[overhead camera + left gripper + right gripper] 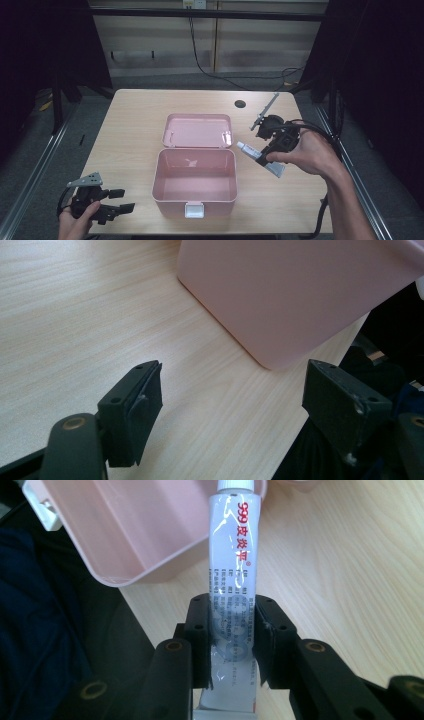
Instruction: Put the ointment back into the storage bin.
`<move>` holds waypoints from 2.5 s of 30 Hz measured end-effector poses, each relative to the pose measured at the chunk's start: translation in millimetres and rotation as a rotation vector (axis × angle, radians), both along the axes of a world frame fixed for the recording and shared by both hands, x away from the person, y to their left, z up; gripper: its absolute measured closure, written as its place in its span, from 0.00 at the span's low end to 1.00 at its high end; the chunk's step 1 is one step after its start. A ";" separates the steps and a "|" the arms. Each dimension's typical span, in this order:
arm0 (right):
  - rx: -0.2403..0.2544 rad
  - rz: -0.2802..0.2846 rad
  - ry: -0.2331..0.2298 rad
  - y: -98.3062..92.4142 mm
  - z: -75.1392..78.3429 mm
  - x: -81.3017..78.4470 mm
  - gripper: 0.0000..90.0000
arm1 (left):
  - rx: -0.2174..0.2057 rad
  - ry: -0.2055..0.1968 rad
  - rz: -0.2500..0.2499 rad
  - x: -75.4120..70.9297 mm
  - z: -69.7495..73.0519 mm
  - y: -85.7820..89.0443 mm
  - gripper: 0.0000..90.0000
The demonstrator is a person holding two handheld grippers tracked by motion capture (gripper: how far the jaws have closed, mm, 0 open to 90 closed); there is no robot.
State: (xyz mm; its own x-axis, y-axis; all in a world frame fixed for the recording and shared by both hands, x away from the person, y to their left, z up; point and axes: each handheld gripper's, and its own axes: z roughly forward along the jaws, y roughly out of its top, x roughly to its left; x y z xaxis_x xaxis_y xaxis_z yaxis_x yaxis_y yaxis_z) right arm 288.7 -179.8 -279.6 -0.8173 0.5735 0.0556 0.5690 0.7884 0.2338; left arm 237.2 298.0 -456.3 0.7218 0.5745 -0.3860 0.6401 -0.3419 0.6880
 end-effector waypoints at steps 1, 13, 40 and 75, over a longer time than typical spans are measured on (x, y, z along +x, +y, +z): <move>0.000 0.014 0.005 2.9 -0.5 0.2 0.79 | -0.002 -0.001 0.000 -0.2 0.3 0.3 0.26; 0.002 0.126 0.022 35.1 0.7 4.0 0.79 | -0.001 -0.003 0.001 -0.1 0.4 0.5 0.26; 0.029 0.303 0.026 108.0 -19.8 8.8 0.79 | -0.003 -0.010 0.002 -0.5 1.5 1.8 0.26; -0.005 0.390 0.158 149.3 -103.8 7.1 0.79 | -0.002 -0.014 0.003 -1.7 2.8 1.5 0.26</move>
State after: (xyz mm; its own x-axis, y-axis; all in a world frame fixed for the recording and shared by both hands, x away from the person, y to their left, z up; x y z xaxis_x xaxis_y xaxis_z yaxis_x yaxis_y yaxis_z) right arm 295.8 -30.4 -383.4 -0.9550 0.2229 0.1957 0.2558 0.9529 0.1631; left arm 235.5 299.5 -453.5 0.7255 0.5758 -0.3769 0.6312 -0.3385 0.6978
